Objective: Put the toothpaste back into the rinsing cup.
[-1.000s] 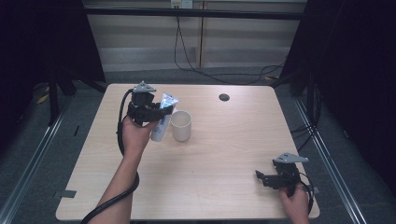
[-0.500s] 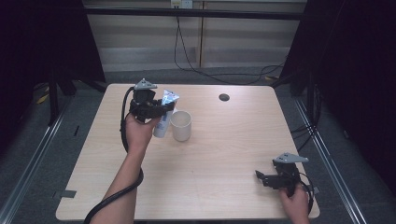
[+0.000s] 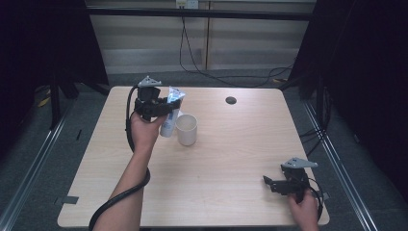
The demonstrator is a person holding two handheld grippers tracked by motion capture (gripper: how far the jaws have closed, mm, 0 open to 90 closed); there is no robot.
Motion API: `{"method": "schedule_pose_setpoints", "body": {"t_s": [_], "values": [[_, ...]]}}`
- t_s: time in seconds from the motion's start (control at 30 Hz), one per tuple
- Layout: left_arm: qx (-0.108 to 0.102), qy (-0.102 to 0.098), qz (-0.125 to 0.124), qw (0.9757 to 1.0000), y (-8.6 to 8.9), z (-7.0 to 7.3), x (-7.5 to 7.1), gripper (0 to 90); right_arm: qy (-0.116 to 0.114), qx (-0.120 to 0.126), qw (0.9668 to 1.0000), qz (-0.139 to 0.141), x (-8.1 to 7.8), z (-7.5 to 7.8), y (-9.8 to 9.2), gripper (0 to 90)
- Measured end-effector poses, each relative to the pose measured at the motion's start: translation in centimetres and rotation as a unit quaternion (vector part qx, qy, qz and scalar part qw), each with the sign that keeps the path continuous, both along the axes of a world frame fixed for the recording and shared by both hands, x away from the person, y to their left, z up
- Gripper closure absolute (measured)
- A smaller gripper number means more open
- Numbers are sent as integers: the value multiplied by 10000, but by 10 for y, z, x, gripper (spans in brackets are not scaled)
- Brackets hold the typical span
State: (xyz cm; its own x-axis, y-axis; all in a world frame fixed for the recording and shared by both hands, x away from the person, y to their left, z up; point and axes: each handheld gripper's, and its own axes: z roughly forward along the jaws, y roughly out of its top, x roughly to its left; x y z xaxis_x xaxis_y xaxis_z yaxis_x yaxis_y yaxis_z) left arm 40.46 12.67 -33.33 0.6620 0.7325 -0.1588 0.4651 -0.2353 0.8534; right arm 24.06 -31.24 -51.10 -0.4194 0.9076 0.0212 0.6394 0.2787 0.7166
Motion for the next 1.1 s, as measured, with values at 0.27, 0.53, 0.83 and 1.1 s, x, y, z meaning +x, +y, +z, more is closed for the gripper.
{"method": "schedule_pose_setpoints", "body": {"t_s": [0.27,0.53,0.83,1.1], "values": [[-7,-55,8,10000,-6,6,4,667,1,0,10000,-2,0,0,0,129],[-80,-91,25,9999,-11,6,11,667,-1,-2,10000,1,0,0,0,129],[-193,-101,12,9998,-15,8,18,666,-1,-1,10000,1,0,0,0,129],[-268,-108,22,9996,-18,5,24,665,-3,-2,10000,2,0,0,0,129]]}}
